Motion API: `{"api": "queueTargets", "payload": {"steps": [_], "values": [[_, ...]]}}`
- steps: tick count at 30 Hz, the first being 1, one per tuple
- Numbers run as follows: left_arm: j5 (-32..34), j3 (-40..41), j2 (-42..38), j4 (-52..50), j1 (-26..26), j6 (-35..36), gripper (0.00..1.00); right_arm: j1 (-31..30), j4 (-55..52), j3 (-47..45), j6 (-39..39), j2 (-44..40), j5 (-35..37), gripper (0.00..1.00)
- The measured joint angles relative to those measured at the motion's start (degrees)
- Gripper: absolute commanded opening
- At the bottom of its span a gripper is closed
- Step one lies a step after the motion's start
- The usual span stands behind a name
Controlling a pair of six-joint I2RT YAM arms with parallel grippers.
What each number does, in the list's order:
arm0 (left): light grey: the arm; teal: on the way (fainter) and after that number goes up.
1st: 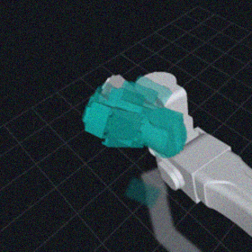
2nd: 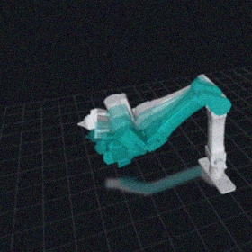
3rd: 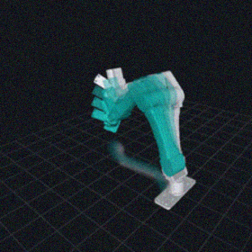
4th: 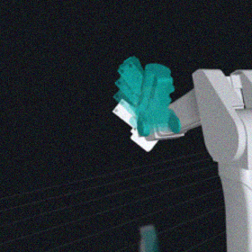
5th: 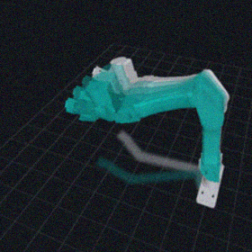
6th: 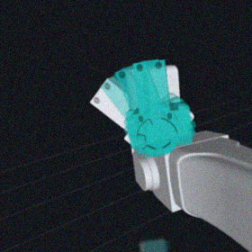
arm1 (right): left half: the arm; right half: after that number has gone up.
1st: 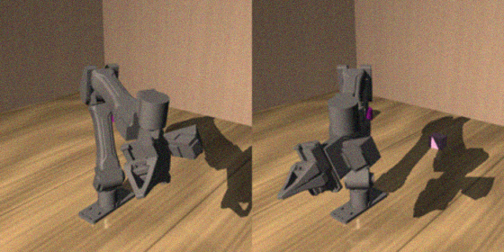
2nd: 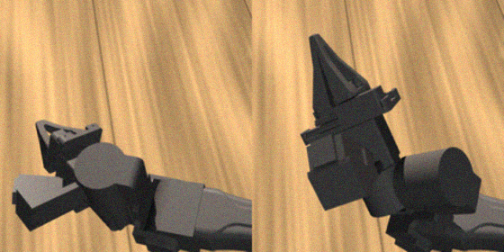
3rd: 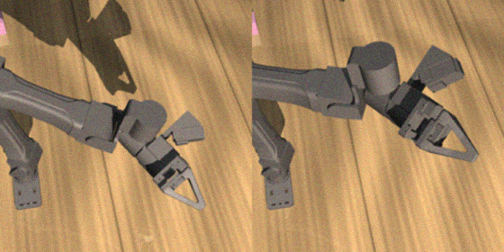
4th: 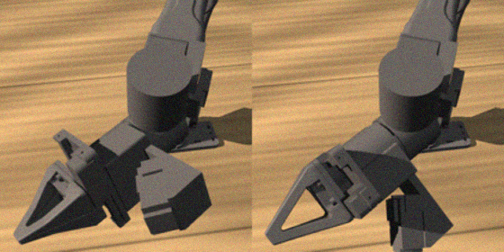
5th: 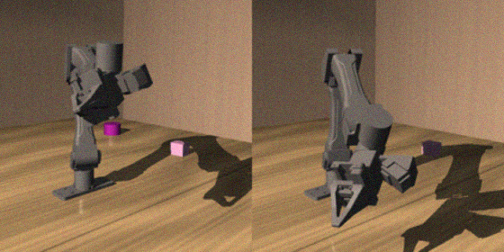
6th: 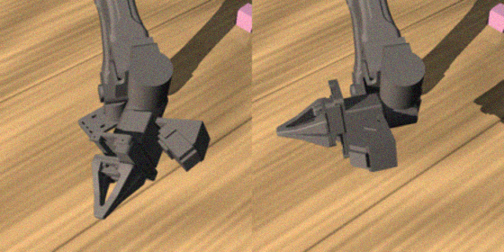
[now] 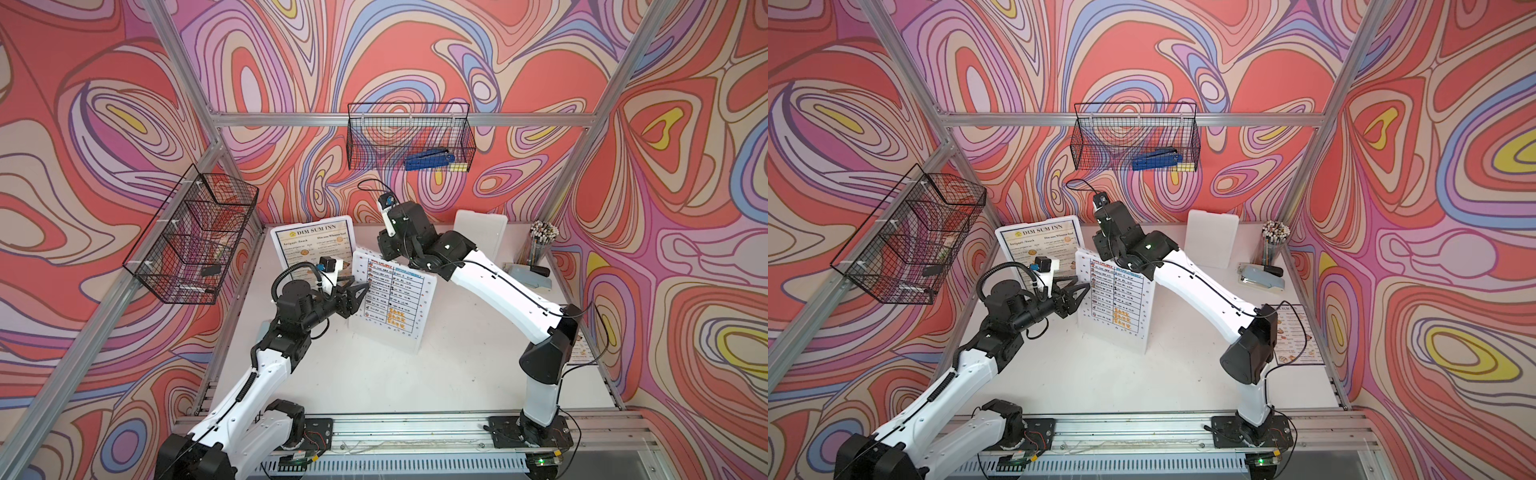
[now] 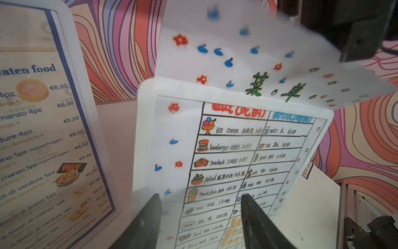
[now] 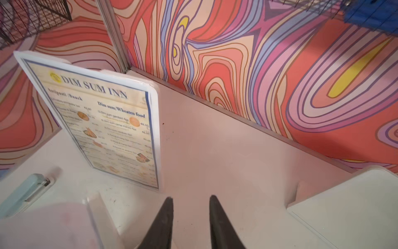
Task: Insert the menus into the narrow rack
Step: Insert the menu into the narrow rack.
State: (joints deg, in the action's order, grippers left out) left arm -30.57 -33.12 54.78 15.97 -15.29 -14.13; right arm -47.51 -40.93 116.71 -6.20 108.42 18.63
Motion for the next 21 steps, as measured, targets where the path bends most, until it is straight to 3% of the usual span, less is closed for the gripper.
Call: {"api": "queueTargets", "payload": {"steps": [6, 13, 17, 21], "values": [[0.0, 0.0, 0.0, 0.0, 0.0, 0.0, 0.60, -1.3, 0.5, -6.2, -0.7, -2.9, 2.1, 0.32], [0.0, 0.0, -0.4, -0.1, 0.0, 0.0, 0.61, -1.5, 0.0, -3.0, 1.6, -3.9, 4.4, 0.36], [0.0, 0.0, -0.9, -0.2, 0.0, 0.0, 0.61, -1.5, -0.4, 1.0, 3.4, -4.8, 4.3, 0.45], [0.0, 0.0, -1.1, -0.3, 0.0, 0.0, 0.61, -1.5, -0.1, -1.2, 6.3, -10.4, -1.1, 0.65]]}}
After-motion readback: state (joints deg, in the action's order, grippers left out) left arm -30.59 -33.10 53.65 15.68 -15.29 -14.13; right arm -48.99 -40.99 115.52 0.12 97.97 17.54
